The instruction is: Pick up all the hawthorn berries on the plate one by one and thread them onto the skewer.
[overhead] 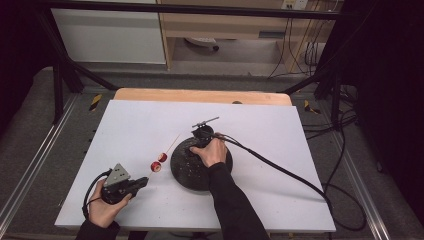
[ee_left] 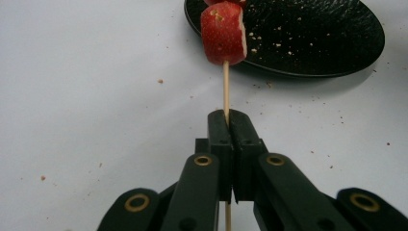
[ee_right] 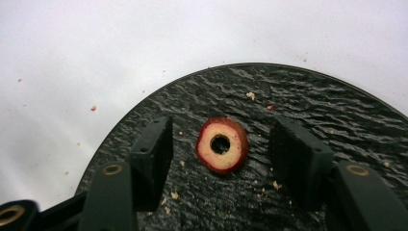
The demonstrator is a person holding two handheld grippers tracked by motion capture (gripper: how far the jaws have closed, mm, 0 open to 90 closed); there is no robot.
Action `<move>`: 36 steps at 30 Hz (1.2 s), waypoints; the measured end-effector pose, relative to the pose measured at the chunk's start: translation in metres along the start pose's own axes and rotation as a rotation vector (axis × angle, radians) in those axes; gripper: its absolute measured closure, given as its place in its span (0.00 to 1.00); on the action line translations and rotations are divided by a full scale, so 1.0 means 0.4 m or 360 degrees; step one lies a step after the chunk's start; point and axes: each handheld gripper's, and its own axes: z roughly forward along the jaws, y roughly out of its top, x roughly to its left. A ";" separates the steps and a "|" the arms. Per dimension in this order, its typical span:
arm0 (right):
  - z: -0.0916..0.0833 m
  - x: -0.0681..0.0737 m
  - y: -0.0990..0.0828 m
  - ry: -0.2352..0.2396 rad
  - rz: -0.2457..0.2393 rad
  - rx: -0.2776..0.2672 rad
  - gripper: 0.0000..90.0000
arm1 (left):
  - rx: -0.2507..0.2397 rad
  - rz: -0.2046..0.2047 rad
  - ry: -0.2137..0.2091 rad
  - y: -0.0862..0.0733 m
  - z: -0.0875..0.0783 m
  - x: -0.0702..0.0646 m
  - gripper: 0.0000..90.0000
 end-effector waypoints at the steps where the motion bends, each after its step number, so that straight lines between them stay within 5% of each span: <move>1: 0.004 -0.001 0.000 -0.0001 0.0008 -0.0001 0.51 | 0.0000 0.0001 -0.0002 0.000 0.000 0.000 0.98; 15: 0.023 -0.006 -0.001 0.0015 0.0098 0.0032 0.67 | 0.0005 0.0001 -0.0006 -0.002 0.004 -0.003 0.98; 36: 0.015 -0.004 0.002 0.0056 0.0131 0.0022 0.69 | 0.0001 0.0003 -0.0006 -0.002 0.004 -0.005 0.98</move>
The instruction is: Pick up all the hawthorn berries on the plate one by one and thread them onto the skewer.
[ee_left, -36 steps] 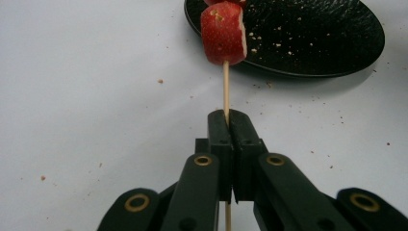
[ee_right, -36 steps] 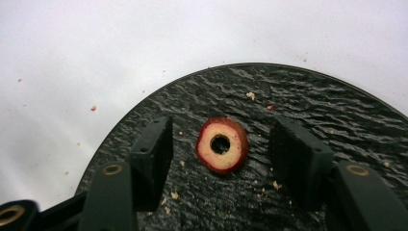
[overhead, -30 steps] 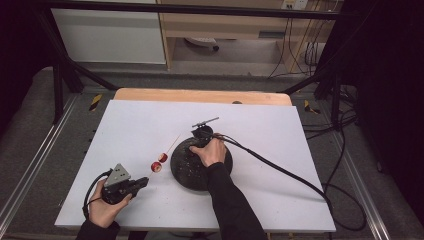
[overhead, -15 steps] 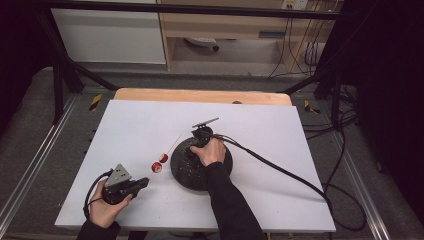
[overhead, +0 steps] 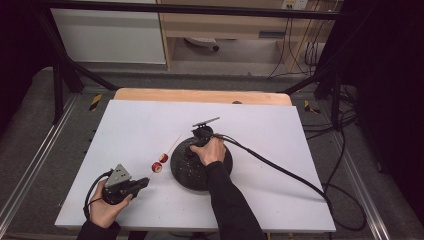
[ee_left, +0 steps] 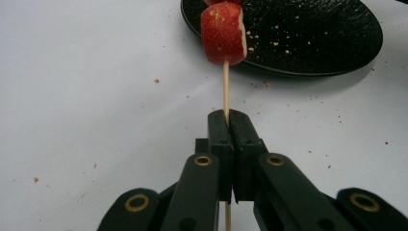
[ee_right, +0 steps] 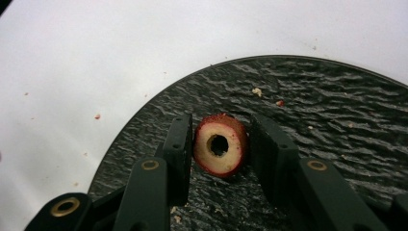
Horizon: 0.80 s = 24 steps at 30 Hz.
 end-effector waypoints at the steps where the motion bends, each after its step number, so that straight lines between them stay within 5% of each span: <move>1: -0.003 0.000 0.001 0.0003 -0.0004 -0.0001 0.69 | 0.0000 0.0000 0.0000 0.000 0.000 0.000 0.98; 14: -0.060 0.012 0.001 0.0057 -0.0065 -0.0043 0.70 | -0.0006 0.0004 0.0002 0.001 0.000 -0.003 0.98; 24: -0.122 -0.012 -0.026 0.0117 -0.0062 -0.0138 0.70 | -0.0003 0.0013 0.0002 0.004 0.001 -0.009 0.98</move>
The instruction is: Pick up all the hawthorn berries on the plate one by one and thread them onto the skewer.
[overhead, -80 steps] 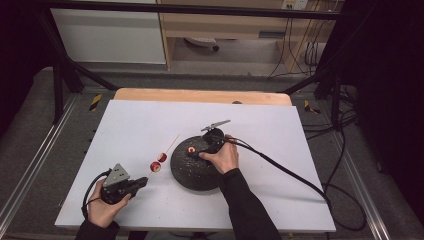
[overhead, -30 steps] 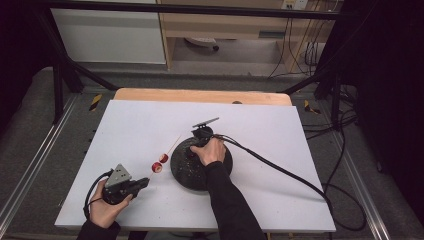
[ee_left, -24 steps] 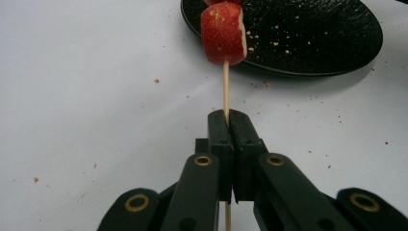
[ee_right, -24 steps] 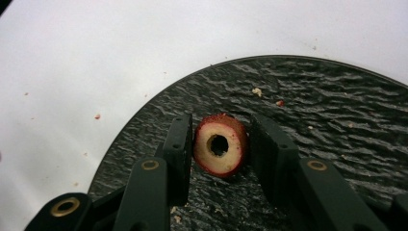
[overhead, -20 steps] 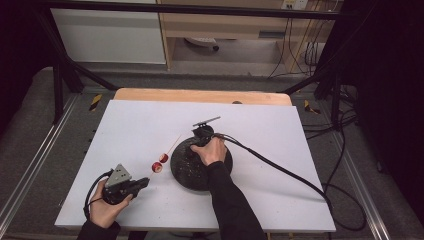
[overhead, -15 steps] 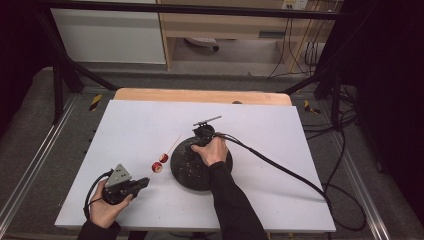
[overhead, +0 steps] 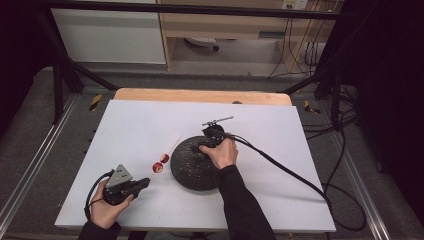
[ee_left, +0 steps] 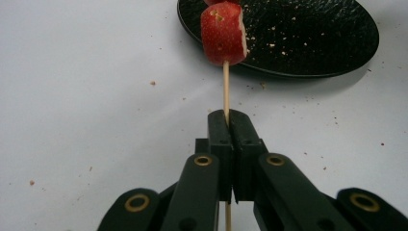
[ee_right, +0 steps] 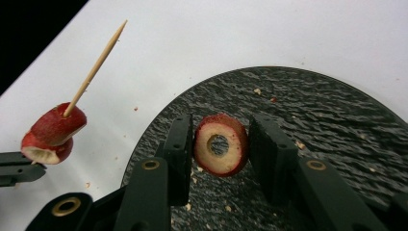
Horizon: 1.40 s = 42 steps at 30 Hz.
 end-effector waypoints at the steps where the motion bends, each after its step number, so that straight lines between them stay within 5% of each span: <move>1: -0.007 -0.004 -0.004 0.0007 0.0001 -0.0015 0.70 | 0.0001 0.0000 -0.0001 0.000 0.000 -0.001 0.98; 22: -0.099 -0.056 -0.115 0.0279 0.0102 -0.0501 0.70 | -0.0008 0.0003 -0.0032 0.007 0.015 -0.035 0.98; 42: -0.113 -0.092 -0.152 0.0346 0.0204 -0.0994 0.70 | -0.0085 -0.0084 -0.0088 0.027 0.038 -0.087 0.98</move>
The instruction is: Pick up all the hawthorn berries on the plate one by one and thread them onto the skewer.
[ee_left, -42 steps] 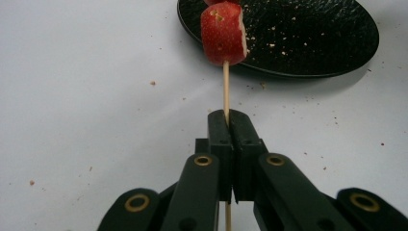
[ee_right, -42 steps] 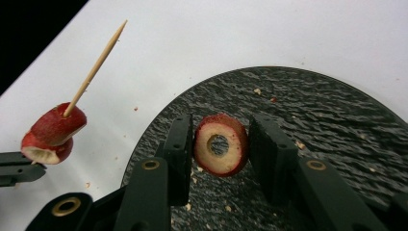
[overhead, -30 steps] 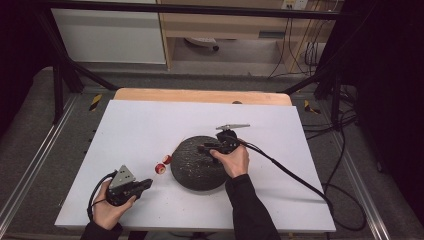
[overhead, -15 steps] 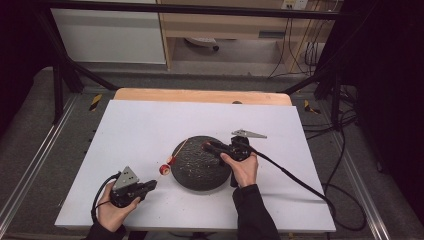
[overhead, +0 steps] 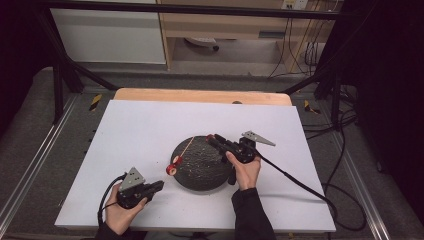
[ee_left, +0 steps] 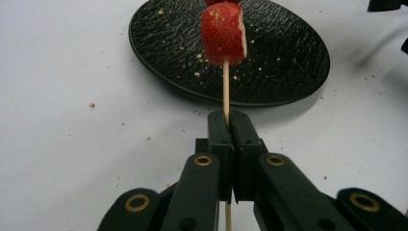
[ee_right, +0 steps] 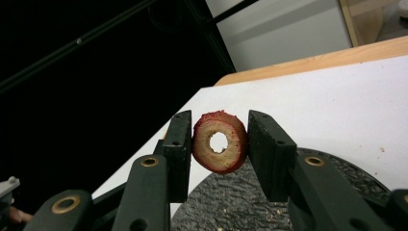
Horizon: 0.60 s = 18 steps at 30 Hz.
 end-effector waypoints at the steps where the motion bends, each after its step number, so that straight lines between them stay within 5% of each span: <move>1: 0.001 -0.001 -0.001 0.0004 -0.0001 -0.0023 0.70 | -0.0006 -0.0001 -0.0001 0.001 0.001 -0.002 0.98; 18: 0.005 -0.001 0.008 0.0053 0.0073 -0.0178 0.70 | -0.0084 -0.0009 -0.0038 0.002 0.018 -0.033 0.98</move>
